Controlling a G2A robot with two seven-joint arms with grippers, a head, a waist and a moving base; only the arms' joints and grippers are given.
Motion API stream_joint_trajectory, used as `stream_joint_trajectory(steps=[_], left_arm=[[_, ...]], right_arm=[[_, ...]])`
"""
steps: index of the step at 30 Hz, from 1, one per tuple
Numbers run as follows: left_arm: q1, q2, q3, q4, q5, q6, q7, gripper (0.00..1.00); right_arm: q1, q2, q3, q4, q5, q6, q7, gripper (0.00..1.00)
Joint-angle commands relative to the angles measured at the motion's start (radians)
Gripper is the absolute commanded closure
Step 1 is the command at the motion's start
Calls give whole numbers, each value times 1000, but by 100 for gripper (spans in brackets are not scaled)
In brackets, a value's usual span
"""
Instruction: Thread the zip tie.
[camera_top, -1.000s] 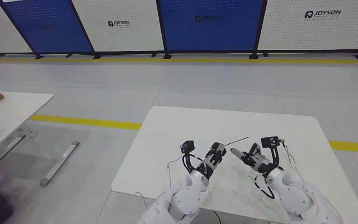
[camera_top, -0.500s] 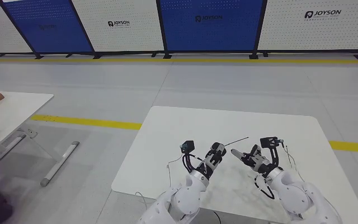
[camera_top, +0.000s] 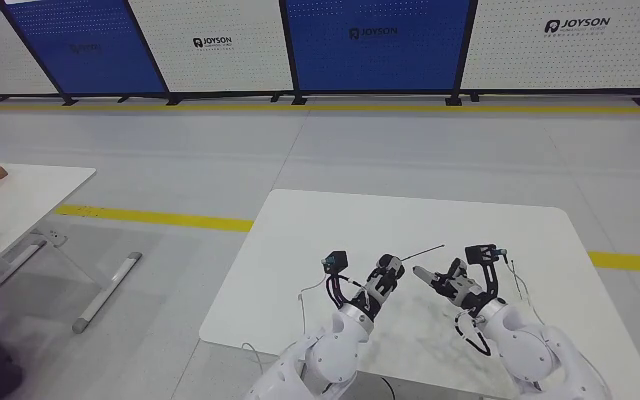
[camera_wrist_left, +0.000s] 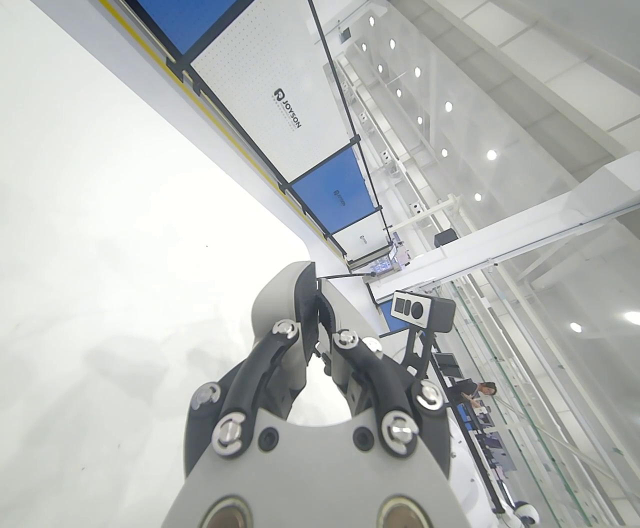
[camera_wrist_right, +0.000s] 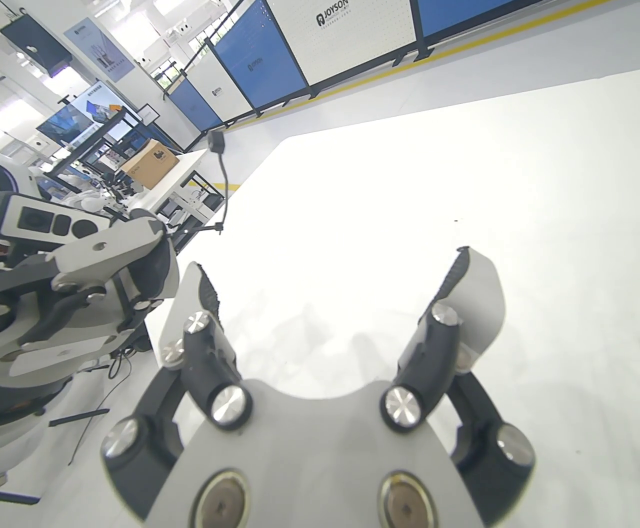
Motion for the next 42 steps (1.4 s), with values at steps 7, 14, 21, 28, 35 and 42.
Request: stream_joint_trajectory(steps=[7,14,21,28,35,42], left_arm=[[0,0,0,0,0,0,0,100],[0,0,0,0,0,0,0,100],[0,0,0,0,0,0,0,100],[0,0,0,0,0,0,0,100],[0,0,0,0,0,0,0,100],[0,0,0,0,0,0,0,100]], right_arm=[[0,0,0,0,0,0,0,0],[0,0,0,0,0,0,0,0],[0,0,0,0,0,0,0,0],[11,-4,-3,27,14,12,10,0],[37,-10,-17,50,42,31,54,0],[33,-13,-17,49,64,25,46,0]])
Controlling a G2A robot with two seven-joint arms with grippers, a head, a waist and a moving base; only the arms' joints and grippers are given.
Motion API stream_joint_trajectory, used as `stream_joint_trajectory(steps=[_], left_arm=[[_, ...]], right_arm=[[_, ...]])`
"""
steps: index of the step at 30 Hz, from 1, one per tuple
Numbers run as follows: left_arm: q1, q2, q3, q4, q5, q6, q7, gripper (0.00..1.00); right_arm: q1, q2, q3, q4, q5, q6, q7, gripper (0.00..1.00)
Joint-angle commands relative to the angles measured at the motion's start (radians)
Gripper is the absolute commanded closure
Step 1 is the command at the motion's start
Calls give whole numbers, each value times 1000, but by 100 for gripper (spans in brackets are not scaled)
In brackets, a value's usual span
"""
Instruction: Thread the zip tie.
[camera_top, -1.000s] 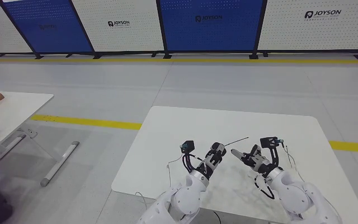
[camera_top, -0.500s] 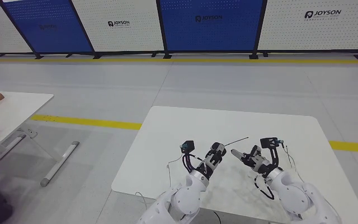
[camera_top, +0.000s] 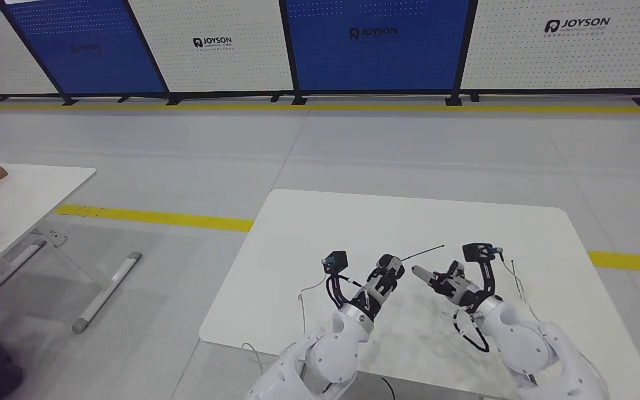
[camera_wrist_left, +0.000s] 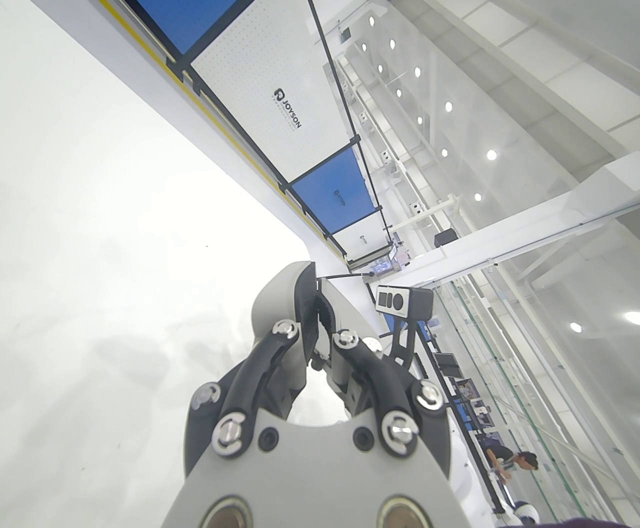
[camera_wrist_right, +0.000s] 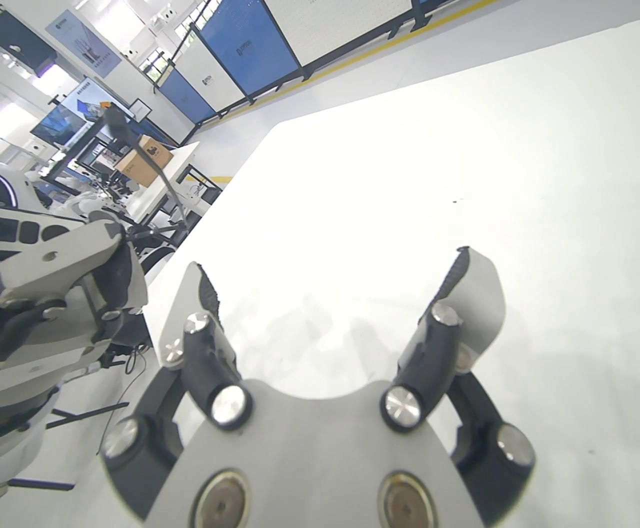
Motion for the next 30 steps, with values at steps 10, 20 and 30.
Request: stream_joint_trajectory(steps=[10,20,30], left_arm=[[0,0,0,0,0,0,0,100],[0,0,0,0,0,0,0,100],[0,0,0,0,0,0,0,100]], right_arm=[[22,-17,-41,23,56,-12,1,8],[21,-22,-48,25,68,-51,4,60],[18,-22,-37,13,90,-88,20,62]])
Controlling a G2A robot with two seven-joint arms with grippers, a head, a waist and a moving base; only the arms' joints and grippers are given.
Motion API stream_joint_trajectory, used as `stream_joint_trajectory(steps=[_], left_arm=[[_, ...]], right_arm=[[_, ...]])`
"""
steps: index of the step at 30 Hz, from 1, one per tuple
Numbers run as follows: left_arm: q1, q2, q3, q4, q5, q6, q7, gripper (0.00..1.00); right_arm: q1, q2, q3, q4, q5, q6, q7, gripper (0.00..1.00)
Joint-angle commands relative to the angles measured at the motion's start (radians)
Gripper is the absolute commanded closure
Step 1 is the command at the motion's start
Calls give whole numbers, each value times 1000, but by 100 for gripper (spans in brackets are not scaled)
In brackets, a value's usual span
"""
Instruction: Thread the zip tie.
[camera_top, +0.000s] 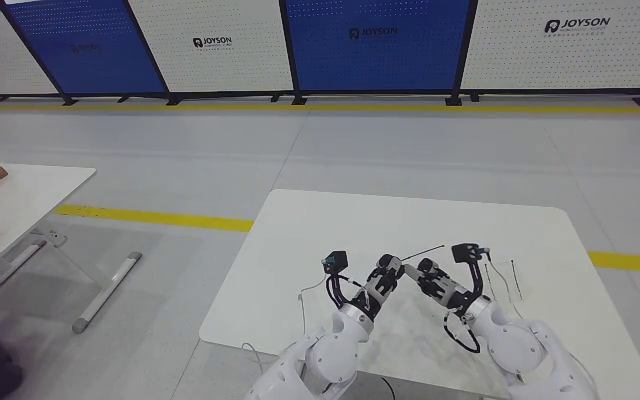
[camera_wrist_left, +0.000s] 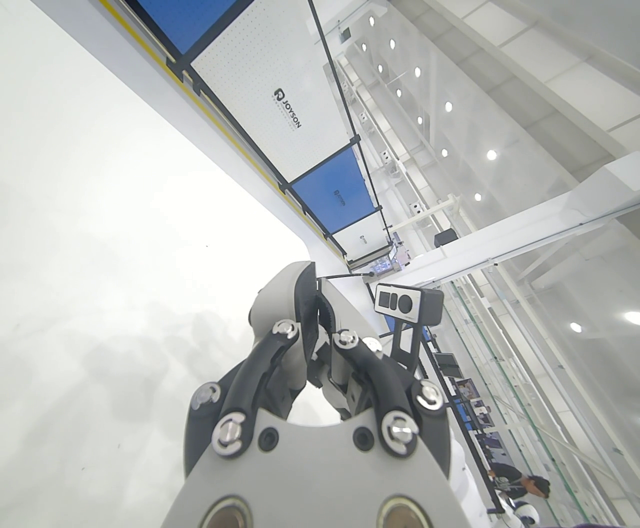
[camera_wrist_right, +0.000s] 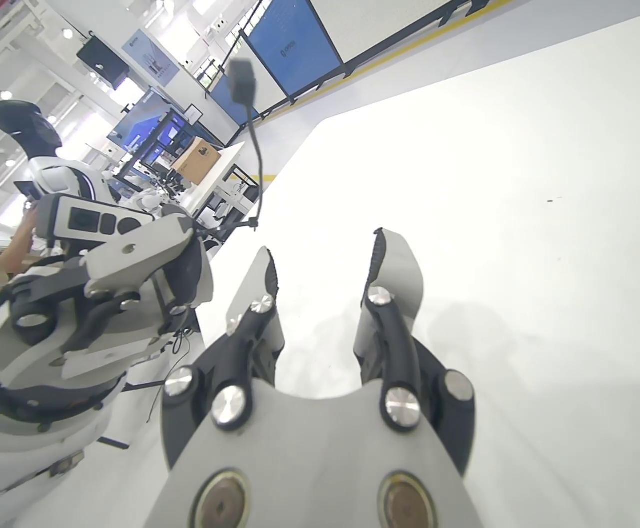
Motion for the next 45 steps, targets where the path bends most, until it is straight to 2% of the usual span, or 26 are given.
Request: stream_joint_trajectory(steps=[1,15,34,38,45], left_arm=[[0,0,0,0,0,0,0,100],[0,0,0,0,0,0,0,100],[0,0,0,0,0,0,0,100],[0,0,0,0,0,0,0,100],[0,0,0,0,0,0,0,100]], right_arm=[[1,0,-1,-2,2,-4,4,62],[20,-9,-16,17,25,-20,9,70],[36,-18,-23,17,43,-31,4,72],[44,-21,-27,22,46,-32,4,78],[58,-26,-34,36,52,-35,5,82]])
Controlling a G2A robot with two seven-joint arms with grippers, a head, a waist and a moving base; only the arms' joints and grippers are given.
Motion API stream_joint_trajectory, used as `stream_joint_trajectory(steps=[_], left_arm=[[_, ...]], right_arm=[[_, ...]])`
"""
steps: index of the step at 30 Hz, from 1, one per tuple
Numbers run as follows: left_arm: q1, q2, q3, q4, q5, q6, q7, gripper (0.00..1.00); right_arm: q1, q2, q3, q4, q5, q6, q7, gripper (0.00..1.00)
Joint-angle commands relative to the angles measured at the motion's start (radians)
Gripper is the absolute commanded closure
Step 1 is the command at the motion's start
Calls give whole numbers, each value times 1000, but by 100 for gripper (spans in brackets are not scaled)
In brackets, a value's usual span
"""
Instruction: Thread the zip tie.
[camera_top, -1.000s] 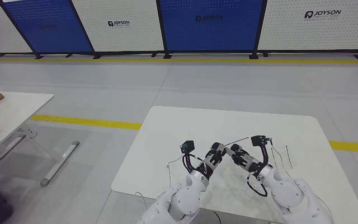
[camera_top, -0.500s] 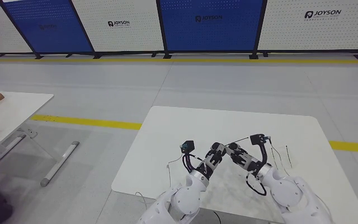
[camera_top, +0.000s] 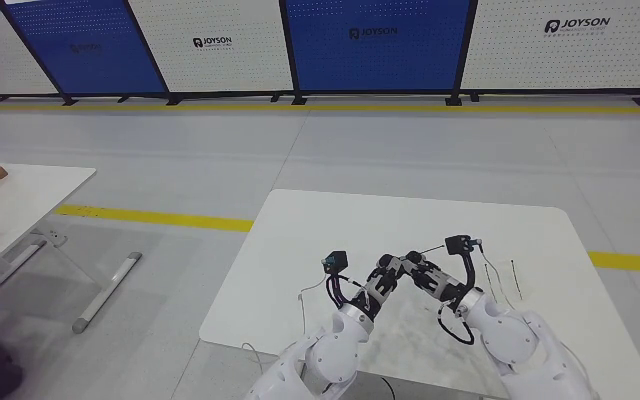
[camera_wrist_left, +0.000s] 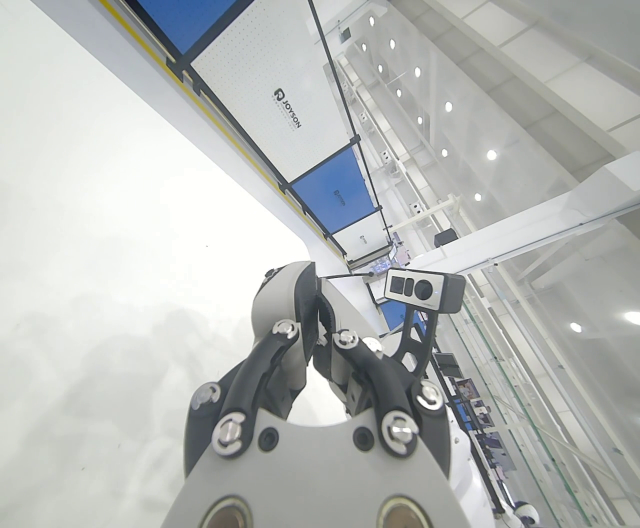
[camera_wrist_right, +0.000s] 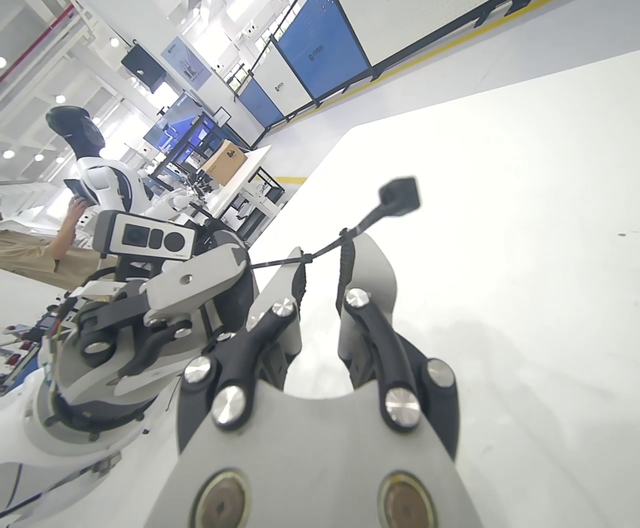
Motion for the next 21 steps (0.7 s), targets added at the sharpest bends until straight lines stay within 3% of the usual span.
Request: stream_joint_trajectory(steps=[1,3,21], left_arm=[[0,0,0,0,0,0,0,100],[0,0,0,0,0,0,0,100],[0,0,0,0,0,0,0,100]], right_arm=[[3,-1,-1,2,0,-1,0,85],[4,-2,-2,4,-1,-2,0,100],[25,-12,-25,31,-19,14,20,100]])
